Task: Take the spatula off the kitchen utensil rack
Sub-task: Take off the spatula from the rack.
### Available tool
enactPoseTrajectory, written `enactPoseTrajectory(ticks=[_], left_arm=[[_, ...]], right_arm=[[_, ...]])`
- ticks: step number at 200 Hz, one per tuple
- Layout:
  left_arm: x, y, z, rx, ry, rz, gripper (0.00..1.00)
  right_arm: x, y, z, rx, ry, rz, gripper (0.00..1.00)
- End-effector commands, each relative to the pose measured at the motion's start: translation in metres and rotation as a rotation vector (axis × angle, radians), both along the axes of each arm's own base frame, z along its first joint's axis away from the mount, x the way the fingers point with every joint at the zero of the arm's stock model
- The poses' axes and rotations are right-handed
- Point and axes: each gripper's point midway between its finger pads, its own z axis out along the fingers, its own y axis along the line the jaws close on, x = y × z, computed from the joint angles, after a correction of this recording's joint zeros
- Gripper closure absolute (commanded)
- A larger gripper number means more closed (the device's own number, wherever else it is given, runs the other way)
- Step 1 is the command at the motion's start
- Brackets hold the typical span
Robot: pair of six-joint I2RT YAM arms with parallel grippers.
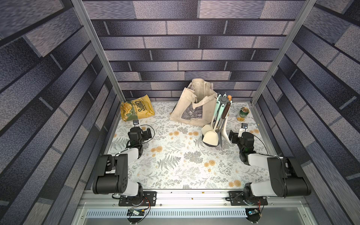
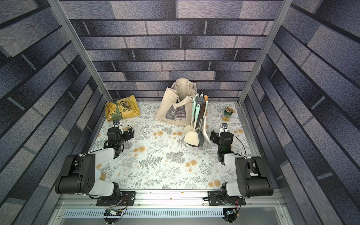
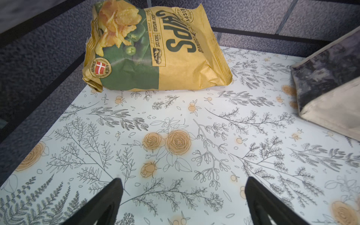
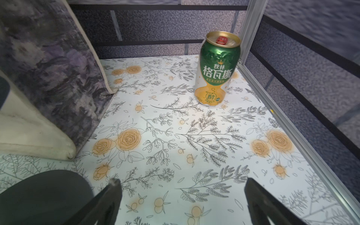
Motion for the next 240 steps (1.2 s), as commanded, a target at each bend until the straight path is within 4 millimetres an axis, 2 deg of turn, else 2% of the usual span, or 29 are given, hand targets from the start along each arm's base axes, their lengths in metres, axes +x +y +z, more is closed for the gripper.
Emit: enactPoseTrajectory(ticks=[1,24,42,60,77,145,165,195,211,240], left_arm=[[-0.007,-0.014,0.017,-0.088,0.029,-0.028,0.0],[-0.007,-0.034,0.046,-0.128,-0.017,-0.097,0.0],[-0.008,-0.053,0.066,-0.127,-0.035,-0.155,0.0],[-0.013,-0.073,0.082,-0.129,-0.057,-0.207,0.0],[-0.021,-0.093,0.094,-0.131,-0.08,-0.263,0.0],[-0.062,-0.174,0.15,-0.178,-0.215,-0.471,0.0],[-0.07,-0.194,0.168,-0.212,-0.252,-0.53,0.0],[-0.079,-0.22,0.189,-0.285,-0.287,-0.633,0.0],[-0.083,-0.233,0.198,-0.315,-0.3,-0.687,0.0],[-0.094,-0.258,0.217,-0.322,-0.317,-0.785,0.0]], right_arm=[[-0.017,-0.011,0.026,0.082,0.073,-0.111,0.0],[-0.036,0.002,0.048,0.196,0.097,-0.075,0.0],[-0.05,0.013,0.058,0.248,0.177,-0.035,0.0],[-0.066,0.012,0.065,0.241,0.229,-0.037,0.0],[-0.079,0.015,0.075,0.264,0.236,-0.027,0.0],[-0.12,0.053,0.13,0.346,0.175,0.215,0.06],[-0.128,0.066,0.147,0.365,0.139,0.3,0.06],[-0.136,0.084,0.167,0.391,0.077,0.425,0.13],[-0.135,0.093,0.173,0.406,0.043,0.485,0.18],[-0.125,0.102,0.177,0.417,0.002,0.54,0.2]])
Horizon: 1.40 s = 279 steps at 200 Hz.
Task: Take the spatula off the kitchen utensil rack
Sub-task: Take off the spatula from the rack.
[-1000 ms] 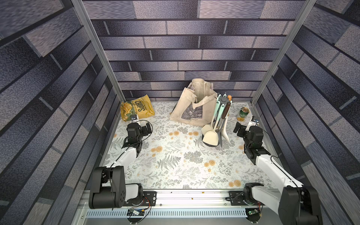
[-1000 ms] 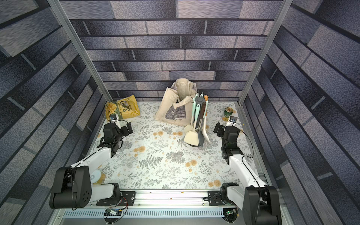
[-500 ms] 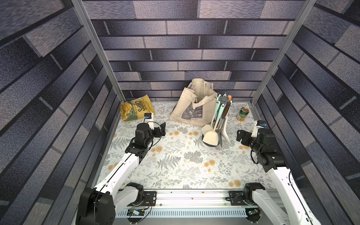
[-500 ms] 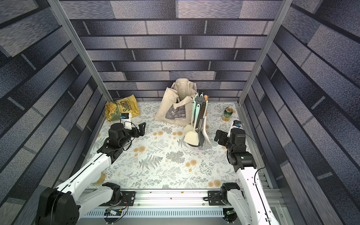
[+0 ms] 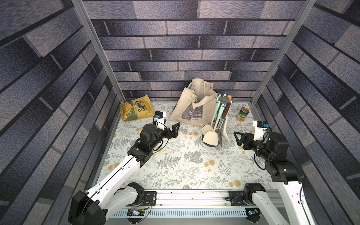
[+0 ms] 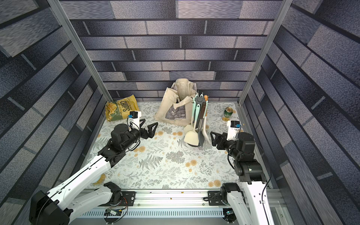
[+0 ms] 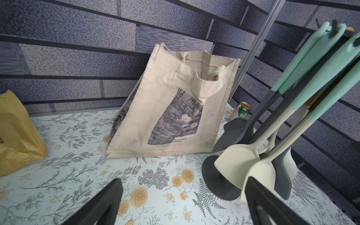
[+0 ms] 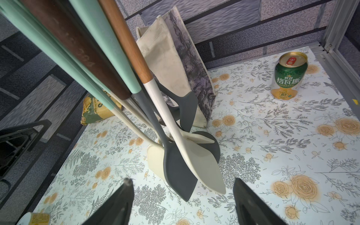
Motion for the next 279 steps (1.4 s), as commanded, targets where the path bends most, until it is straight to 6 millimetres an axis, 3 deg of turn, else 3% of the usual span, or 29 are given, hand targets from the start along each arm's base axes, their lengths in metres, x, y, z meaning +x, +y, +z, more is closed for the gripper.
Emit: enactPoseTrajectory(ticks=[1,46,118,144,157,191,279], left_arm=[[-0.011,-0.024,0.035,-0.054,-0.057,-0.101,0.0],[-0.016,-0.054,0.041,-0.016,-0.063,-0.179,0.08],[-0.003,-0.107,0.035,0.022,-0.061,-0.242,0.18],[0.0,-0.124,0.037,0.045,-0.077,-0.266,0.25],[0.004,-0.128,0.036,0.059,-0.074,-0.269,0.31],[0.007,-0.138,0.037,0.074,-0.072,-0.299,0.41],[0.015,-0.149,0.035,0.088,-0.076,-0.311,0.38]], right_arm=[[0.005,0.016,0.009,0.032,-0.065,0.092,0.2],[0.027,0.027,0.011,0.034,-0.116,0.156,0.31],[0.04,0.034,0.014,0.018,-0.195,0.199,0.35],[0.047,0.035,0.01,0.017,-0.197,0.207,0.44],[0.051,0.035,0.008,0.012,-0.195,0.2,0.5],[0.06,0.035,0.005,-0.006,-0.196,0.203,0.5],[0.091,0.043,-0.003,-0.05,-0.182,0.235,0.51]])
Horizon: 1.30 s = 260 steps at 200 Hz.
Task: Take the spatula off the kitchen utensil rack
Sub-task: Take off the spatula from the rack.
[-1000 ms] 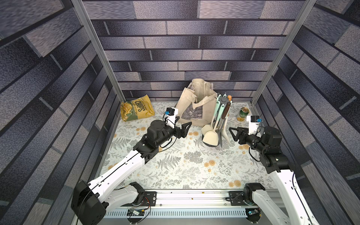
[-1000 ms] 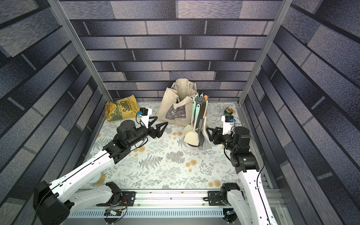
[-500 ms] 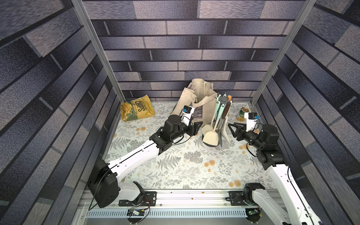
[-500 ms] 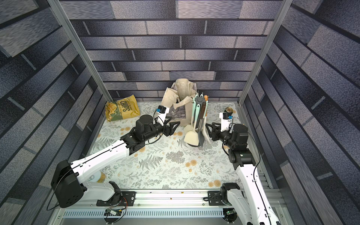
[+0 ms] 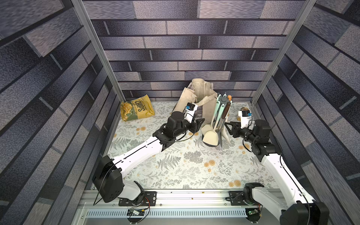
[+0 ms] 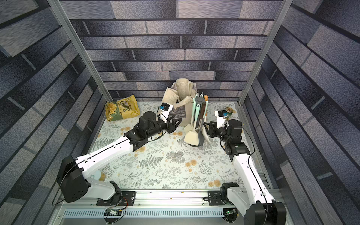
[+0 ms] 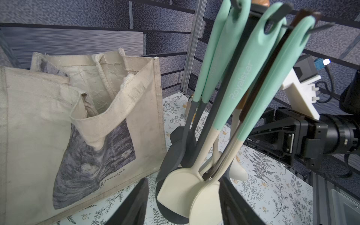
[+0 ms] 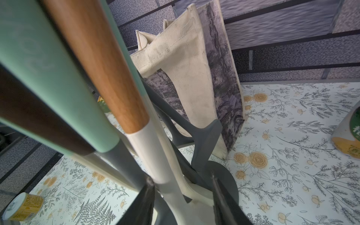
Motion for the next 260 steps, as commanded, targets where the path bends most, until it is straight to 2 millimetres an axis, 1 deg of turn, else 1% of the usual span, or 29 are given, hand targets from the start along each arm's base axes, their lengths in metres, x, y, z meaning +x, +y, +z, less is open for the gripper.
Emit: enactPoseTrajectory(ticks=[1,31,54,81,99,111,135,144,155,171,198,220,232,260], left_arm=[[0.0,-0.009,0.017,-0.012,-0.042,-0.03,0.38],[0.003,-0.016,0.014,-0.021,-0.022,-0.045,0.36],[0.005,-0.019,0.012,-0.028,-0.013,-0.05,0.35],[0.003,-0.02,0.013,-0.034,-0.013,-0.052,0.34],[0.001,-0.021,0.016,-0.042,-0.017,-0.056,0.34],[0.0,-0.021,0.018,-0.045,-0.018,-0.06,0.34],[-0.008,-0.026,0.022,-0.055,-0.036,-0.088,0.33],[-0.011,-0.028,0.024,-0.057,-0.047,-0.1,0.33],[-0.019,-0.032,0.029,-0.066,-0.072,-0.119,0.33],[-0.033,-0.037,0.035,-0.085,-0.125,-0.136,0.34],[-0.052,-0.051,0.038,-0.048,-0.236,-0.114,0.38],[-0.06,-0.063,0.036,-0.007,-0.302,-0.086,0.43],[-0.058,-0.066,0.036,-0.005,-0.326,-0.057,0.47],[-0.045,-0.068,0.036,-0.006,-0.374,0.023,0.56]], right_arm=[[0.007,0.006,0.028,-0.017,-0.099,0.027,0.51],[0.012,0.011,0.026,-0.03,-0.106,0.043,0.51],[0.019,0.017,0.022,-0.053,-0.101,0.059,0.53],[0.024,0.021,0.019,-0.089,-0.106,0.066,0.59],[0.024,0.022,0.018,-0.098,-0.109,0.072,0.67],[0.023,0.022,0.017,-0.105,-0.111,0.076,0.71],[0.02,0.023,0.017,-0.111,-0.117,0.078,0.76],[0.019,0.023,0.018,-0.114,-0.12,0.078,0.8],[0.018,0.023,0.018,-0.117,-0.119,0.078,0.84],[0.017,0.023,0.018,-0.121,-0.12,0.077,0.88],[0.014,0.023,0.02,-0.12,-0.128,0.077,0.89],[0.011,0.025,0.021,-0.12,-0.132,0.082,0.89],[0.011,0.026,0.02,-0.122,-0.132,0.084,0.89],[0.009,0.026,0.02,-0.134,-0.138,0.083,0.89]])
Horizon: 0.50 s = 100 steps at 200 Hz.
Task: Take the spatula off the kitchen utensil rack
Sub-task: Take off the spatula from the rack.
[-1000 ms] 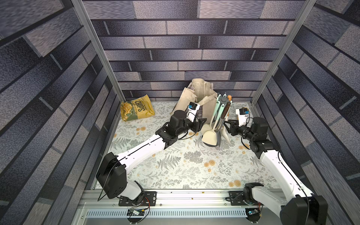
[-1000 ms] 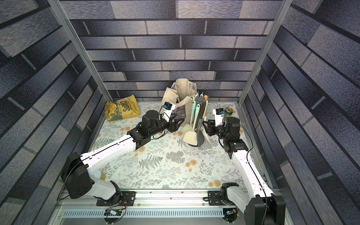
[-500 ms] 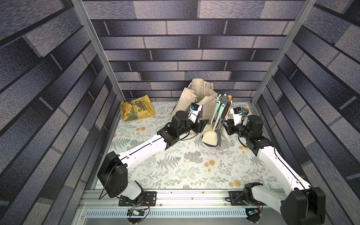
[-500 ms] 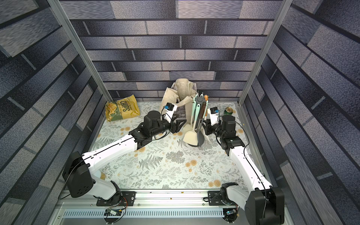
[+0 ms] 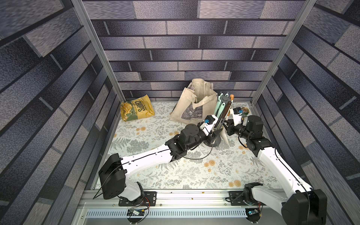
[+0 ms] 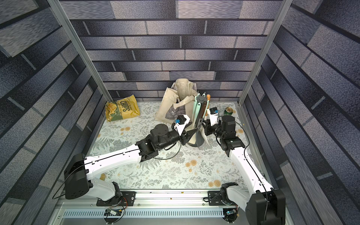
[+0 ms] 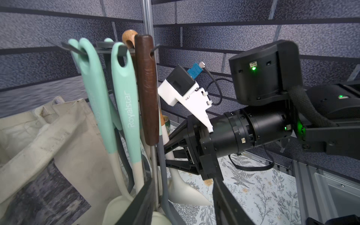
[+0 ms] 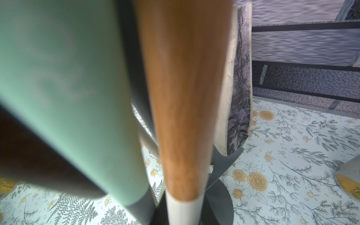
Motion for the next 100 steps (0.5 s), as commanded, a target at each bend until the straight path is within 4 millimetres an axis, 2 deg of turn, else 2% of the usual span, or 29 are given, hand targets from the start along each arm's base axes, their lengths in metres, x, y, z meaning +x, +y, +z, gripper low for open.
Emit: enactPoseTrajectory(ticks=[1,25,51,100], left_arm=[[0.023,0.007,0.006,-0.014,-0.1,0.138,0.56],[0.031,0.003,0.007,-0.016,-0.129,0.166,0.62],[0.038,-0.006,0.004,0.004,-0.128,0.151,0.62],[0.052,-0.006,0.0,0.001,-0.111,0.174,0.64]], right_arm=[[-0.005,0.002,0.015,0.0,-0.051,0.007,0.9],[-0.007,0.003,0.015,-0.008,-0.055,0.008,0.9],[-0.007,0.004,0.013,-0.017,-0.056,0.008,0.9],[-0.008,0.008,0.012,-0.027,-0.057,0.016,0.9]])
